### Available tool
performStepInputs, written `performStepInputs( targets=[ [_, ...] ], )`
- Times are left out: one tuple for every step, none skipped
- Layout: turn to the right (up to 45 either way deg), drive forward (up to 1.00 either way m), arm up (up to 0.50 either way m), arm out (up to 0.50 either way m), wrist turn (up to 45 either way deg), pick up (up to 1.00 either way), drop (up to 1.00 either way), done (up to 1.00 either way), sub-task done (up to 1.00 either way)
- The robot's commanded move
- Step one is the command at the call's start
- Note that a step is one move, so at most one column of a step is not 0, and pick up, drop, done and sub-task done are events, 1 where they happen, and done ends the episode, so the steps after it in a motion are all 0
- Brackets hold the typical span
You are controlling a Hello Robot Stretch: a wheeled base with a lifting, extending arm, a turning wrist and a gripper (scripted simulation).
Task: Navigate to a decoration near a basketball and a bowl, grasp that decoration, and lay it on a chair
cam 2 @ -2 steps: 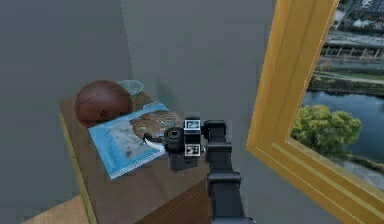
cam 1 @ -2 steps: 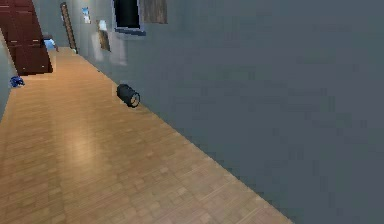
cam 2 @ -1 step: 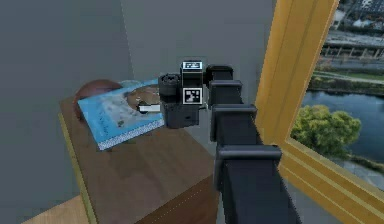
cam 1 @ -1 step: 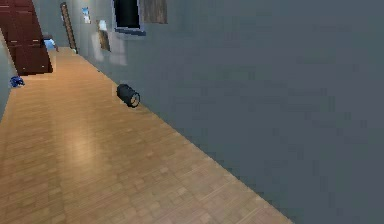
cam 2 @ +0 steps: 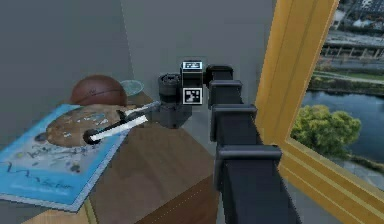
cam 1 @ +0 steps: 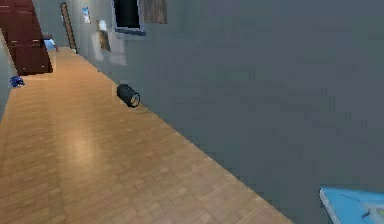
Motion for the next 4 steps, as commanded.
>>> performStepInputs(
  targets=[
    [0.0, 0.0, 0.0, 0.0, -45.0, 0.0, 0.0, 0.0, 0.0],
    [0.0, 0.0, 0.0, 0.0, -21.0, 0.0, 0.0, 0.0, 0.0],
    [0.0, 0.0, 0.0, -0.2, 0.0, 0.0, 0.0, 0.0, 0.0],
    [-45.0, 0.0, 0.0, 0.0, 0.0, 0.0, 0.0, 0.0, 0.0]
  ],
)
